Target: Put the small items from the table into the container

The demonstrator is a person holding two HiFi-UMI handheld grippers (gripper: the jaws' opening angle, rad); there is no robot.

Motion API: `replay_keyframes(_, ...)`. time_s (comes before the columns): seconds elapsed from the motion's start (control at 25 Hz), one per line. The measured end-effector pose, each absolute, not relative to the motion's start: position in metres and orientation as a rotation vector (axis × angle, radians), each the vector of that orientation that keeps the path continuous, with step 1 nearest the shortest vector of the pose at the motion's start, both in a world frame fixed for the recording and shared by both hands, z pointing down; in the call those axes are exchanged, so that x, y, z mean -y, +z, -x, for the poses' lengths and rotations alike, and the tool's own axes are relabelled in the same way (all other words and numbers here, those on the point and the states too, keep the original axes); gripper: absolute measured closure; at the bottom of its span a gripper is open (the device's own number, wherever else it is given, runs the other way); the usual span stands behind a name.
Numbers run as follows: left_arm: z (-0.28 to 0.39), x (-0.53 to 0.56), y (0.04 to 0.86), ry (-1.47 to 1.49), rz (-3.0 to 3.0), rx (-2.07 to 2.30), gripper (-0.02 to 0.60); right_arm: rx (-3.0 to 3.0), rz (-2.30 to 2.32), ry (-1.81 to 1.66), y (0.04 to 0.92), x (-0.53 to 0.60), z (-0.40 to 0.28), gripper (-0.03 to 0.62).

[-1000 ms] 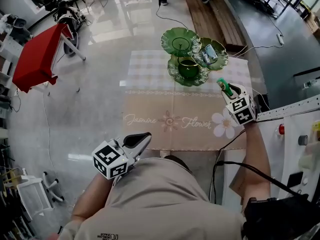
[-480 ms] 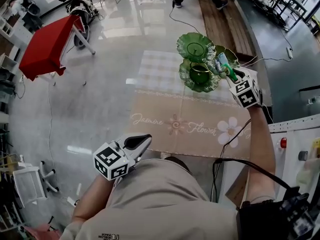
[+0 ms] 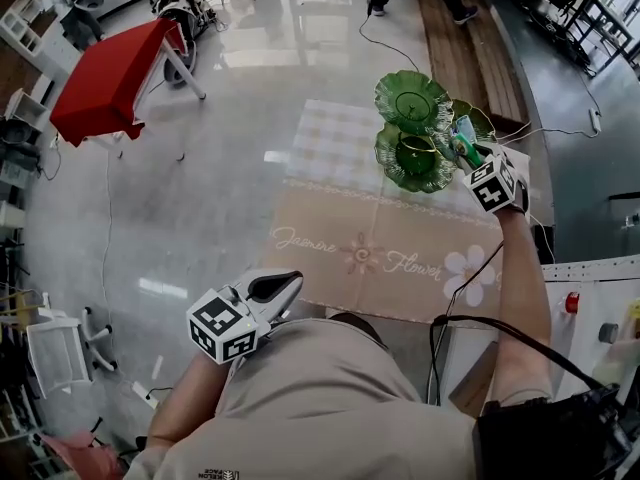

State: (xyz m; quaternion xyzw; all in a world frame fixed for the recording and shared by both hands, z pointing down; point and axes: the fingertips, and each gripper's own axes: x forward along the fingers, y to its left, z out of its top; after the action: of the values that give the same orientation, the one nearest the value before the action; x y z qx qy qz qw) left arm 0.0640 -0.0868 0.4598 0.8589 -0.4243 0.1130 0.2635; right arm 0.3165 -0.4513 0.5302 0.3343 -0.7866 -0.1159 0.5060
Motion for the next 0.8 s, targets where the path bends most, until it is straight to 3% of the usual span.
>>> replay_keyframes(0.8, -0.074, 0.103, 0.457, 0.314, -2.413, 1.000, 0.574, 1.968, -0.974, -0.232, 0.507, 0.430, -0.318, 0.401)
